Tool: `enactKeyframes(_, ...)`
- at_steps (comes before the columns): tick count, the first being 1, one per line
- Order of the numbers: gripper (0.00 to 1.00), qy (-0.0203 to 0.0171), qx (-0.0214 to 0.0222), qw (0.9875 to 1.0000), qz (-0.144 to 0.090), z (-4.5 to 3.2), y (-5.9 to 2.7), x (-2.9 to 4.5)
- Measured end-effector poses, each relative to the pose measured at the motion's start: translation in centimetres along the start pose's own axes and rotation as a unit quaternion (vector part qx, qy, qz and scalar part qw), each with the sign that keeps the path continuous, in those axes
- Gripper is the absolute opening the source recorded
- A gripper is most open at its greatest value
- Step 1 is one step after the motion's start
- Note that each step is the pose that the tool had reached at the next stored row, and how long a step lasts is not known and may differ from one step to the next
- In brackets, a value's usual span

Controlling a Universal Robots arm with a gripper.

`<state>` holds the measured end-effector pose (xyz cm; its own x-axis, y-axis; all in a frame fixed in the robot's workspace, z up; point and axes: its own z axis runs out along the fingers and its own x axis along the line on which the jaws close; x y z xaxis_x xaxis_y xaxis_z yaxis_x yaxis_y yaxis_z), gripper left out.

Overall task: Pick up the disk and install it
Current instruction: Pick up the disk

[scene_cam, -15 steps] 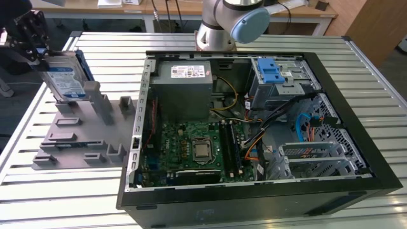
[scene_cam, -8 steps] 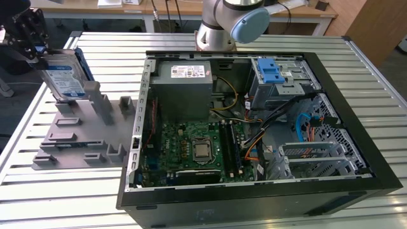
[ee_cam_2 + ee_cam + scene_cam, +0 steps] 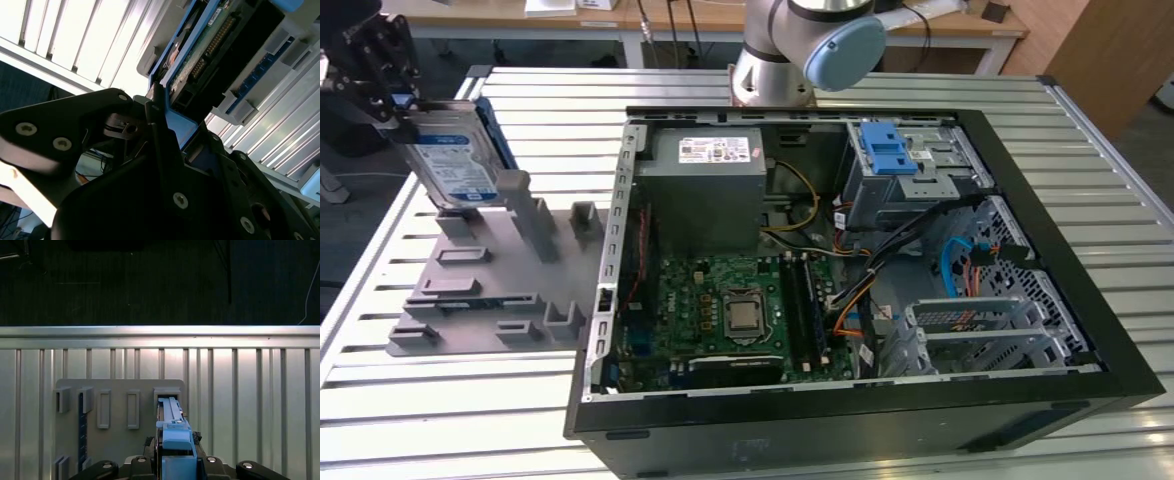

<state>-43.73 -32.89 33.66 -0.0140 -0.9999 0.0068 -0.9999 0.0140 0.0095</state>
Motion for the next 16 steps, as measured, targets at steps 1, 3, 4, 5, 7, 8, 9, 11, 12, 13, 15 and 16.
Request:
enactKeyframes(1, 0.36, 0.0, 0.0, 1.0, 0.0, -0.04, 0.0, 0.0)
enactKeyframes(3, 0.36, 0.0, 0.0, 1.0, 0.0, -0.1, 0.0, 0.0)
enactKeyframes(4, 0.36, 0.0, -0.0001, 1.0, 0.0, -0.13, 0.0, 0.0)
enactKeyframes(5, 0.36, 0.0, -0.0001, 1.0, 0.0, -0.17, 0.0, 0.0)
enactKeyframes(7, 0.36, 0.0, -0.0001, 1.0, 0.0, -0.25, 0.0, 0.0)
enactKeyframes(8, 0.36, 0.0, -0.0001, 1.0, 0.0, -0.29, 0.0, 0.0)
enactKeyframes(9, 0.36, 0.0, -0.0001, 1.0, 0.0, -0.33, 0.0, 0.0)
enactKeyframes(11, 0.36, 0.0, -0.0001, 1.0, 0.0, -0.42, 0.0, 0.0)
enactKeyframes(12, 0.36, 0.0, -0.0001, 1.0, 0.0, -0.47, 0.0, 0.0)
enactKeyframes(13, 0.36, 0.0001, -0.0001, 1.0, 0.0, -0.53, 0.0, 0.0)
enactKeyframes(15, 0.36, 0.0, -0.0001, 1.0, 0.0, -0.63, 0.01, 0.0)
enactKeyframes(16, 0.36, 0.0, -0.0001, 1.0, 0.0, -0.67, 0.01, 0.0)
